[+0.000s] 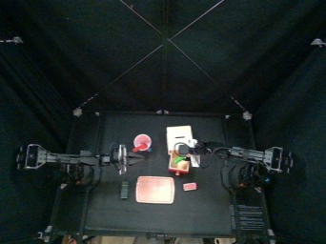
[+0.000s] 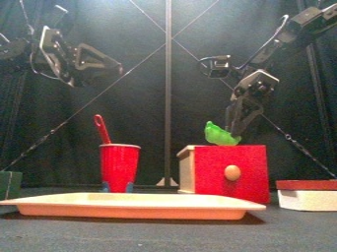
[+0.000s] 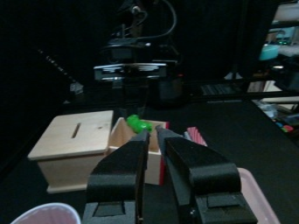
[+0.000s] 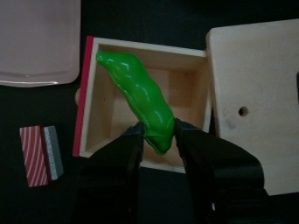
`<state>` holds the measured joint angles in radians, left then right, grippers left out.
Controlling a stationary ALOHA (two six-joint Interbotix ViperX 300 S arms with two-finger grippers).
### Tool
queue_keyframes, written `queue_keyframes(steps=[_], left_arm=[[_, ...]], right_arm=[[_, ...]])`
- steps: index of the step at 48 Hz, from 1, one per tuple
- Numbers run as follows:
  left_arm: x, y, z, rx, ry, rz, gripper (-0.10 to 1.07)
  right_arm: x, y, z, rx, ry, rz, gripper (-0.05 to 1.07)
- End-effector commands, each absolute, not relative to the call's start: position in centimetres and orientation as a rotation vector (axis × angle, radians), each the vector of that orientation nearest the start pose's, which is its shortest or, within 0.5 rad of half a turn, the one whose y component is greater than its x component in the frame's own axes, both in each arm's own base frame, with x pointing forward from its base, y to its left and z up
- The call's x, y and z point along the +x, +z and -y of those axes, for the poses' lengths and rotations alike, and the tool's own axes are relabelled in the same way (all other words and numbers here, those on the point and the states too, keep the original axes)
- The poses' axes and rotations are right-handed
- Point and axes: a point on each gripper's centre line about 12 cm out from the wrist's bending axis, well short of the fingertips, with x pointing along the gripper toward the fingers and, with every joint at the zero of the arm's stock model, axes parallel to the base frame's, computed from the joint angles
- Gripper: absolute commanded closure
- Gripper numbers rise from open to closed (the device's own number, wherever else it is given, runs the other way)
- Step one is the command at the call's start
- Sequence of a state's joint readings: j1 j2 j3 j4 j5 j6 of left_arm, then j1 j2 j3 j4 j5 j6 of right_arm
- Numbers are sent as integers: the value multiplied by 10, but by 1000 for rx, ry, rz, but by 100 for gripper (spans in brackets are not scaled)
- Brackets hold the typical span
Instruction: Put pea below salmon sushi
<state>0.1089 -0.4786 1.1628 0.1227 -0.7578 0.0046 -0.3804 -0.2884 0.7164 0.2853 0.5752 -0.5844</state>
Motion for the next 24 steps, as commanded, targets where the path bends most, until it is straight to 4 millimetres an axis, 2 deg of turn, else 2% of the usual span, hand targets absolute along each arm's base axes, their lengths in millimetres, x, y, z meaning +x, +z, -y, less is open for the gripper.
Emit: queue_keyframes(steps=[1,8,16,24], left_arm=[[265,247,-12,101,4,100,37],[264,245,-12,100,2,94,37],[262,240,-11,98,-1,81,37],[261,238,-10,72,8,77,37]], right_arm=[[292,229,96,-70,-58,-900,39],[294,245,88,-75,-55,-826,39],[309,254,70,-57,-39,-714,39],[326,263,44,138,-44,-585,39]])
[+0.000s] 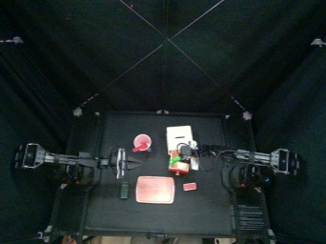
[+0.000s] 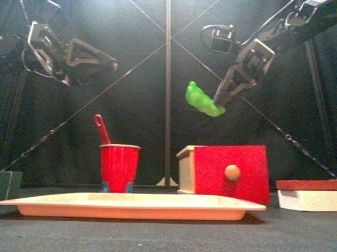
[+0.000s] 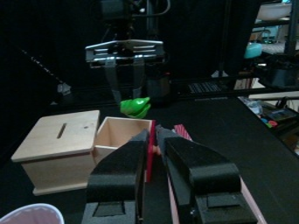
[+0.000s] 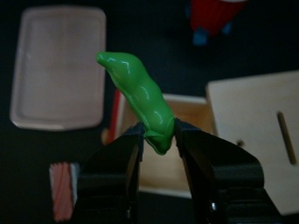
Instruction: Put pea below salmon sushi
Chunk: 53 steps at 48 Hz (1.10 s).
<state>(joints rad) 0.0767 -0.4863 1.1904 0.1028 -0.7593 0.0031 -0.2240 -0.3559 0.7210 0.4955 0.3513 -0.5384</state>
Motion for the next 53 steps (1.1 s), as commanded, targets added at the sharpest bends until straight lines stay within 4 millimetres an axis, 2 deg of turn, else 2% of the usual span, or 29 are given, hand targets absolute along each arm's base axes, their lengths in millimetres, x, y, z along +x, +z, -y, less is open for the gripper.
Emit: queue_keyframes(steps=[1,8,14,26,40,46,53], left_arm=[[261,237,-9,69,5,76,37],[261,238,-4,66,-14,78,37],[260,236,-3,64,-17,76,37],[258,233,-3,55,-11,65,37],[258,233,-3,55,-11,65,37],[258,233,-3,55,-11,67,37],[258,233,-3,55,-11,64,37]], right_arm=[[327,264,41,163,-45,-574,39],[333,268,25,311,-52,-532,39],[331,262,12,428,-50,-559,39],[304,215,-31,543,11,-875,39],[280,199,-64,620,-18,-1034,39],[267,184,-80,633,-31,-1095,39],[258,169,-86,660,-59,-1127,39]])
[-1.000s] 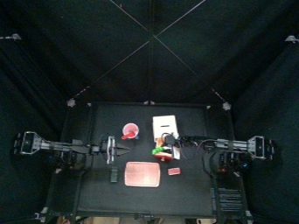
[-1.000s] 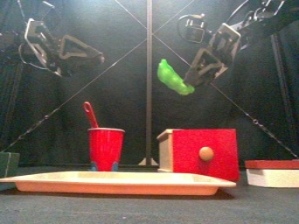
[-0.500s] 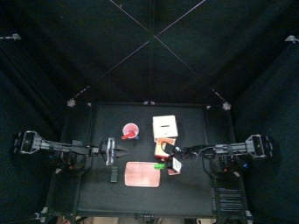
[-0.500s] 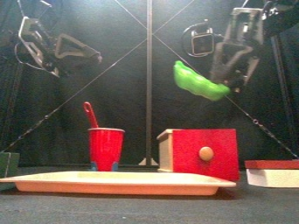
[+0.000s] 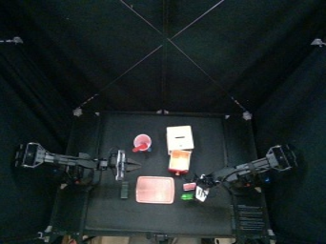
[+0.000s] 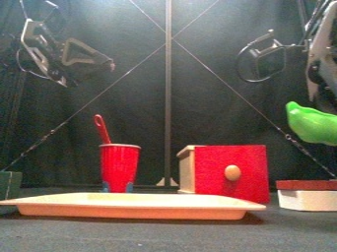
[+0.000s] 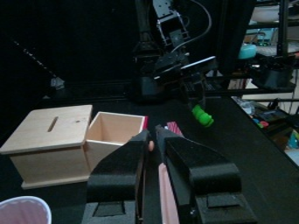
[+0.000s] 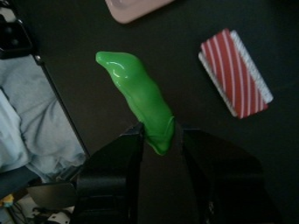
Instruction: Put pea below salmon sushi
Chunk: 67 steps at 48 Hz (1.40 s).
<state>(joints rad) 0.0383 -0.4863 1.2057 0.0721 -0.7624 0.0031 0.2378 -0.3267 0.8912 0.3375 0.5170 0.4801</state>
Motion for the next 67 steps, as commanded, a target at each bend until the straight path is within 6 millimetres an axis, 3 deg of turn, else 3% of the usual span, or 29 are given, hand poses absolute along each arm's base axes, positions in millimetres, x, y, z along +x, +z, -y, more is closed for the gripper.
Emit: queue_keyframes(steps=[1,8,27,67], left_arm=[[258,233,-3,56,-12,63,37],[258,233,-3,56,-12,63,37],[258,231,-3,55,-11,57,37],[258,230,-3,56,-12,54,37]], right_arm=[[256,167,-87,663,-63,-1130,39],[252,154,-88,683,-85,-1130,39],[264,125,-95,647,-117,-1206,39],[269,123,-110,617,-89,-1244,31]])
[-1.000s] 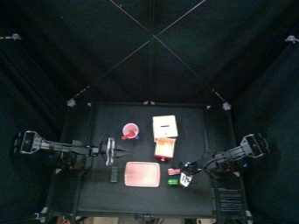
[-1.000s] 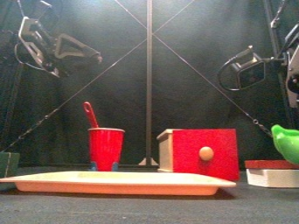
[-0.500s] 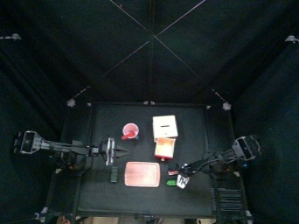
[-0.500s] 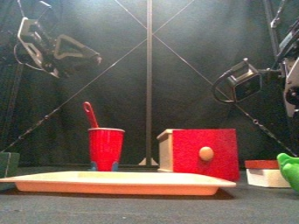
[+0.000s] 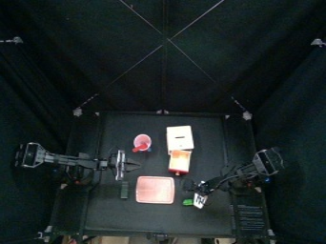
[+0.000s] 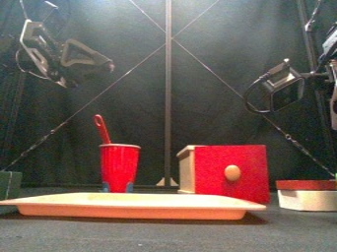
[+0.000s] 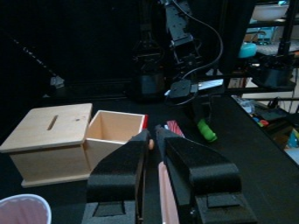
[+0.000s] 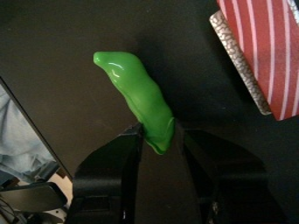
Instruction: Put pea below salmon sushi
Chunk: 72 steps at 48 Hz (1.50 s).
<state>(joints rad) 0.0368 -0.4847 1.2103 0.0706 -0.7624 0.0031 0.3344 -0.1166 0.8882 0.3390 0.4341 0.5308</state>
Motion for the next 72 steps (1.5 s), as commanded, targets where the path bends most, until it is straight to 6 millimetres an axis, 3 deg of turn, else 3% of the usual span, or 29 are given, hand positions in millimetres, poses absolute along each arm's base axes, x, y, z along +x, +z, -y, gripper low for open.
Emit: queue_keyframes(steps=[1,14,22,43,60,72], left_arm=[[258,230,-3,56,-12,54,37],[258,230,-3,56,-12,54,37],[257,229,-3,57,-12,51,37],[257,229,-3,56,-12,53,37],[257,228,-3,55,-12,50,37],[262,234,-4,54,-10,65,37]], right_arm=[[269,123,-110,617,-89,-1244,31],[267,121,-110,622,-99,-1264,17],[269,126,-111,600,-91,-1289,14],[296,169,-112,432,-25,-1220,14],[304,193,-93,357,-32,-1107,15],[298,216,-65,451,-33,-857,15]])
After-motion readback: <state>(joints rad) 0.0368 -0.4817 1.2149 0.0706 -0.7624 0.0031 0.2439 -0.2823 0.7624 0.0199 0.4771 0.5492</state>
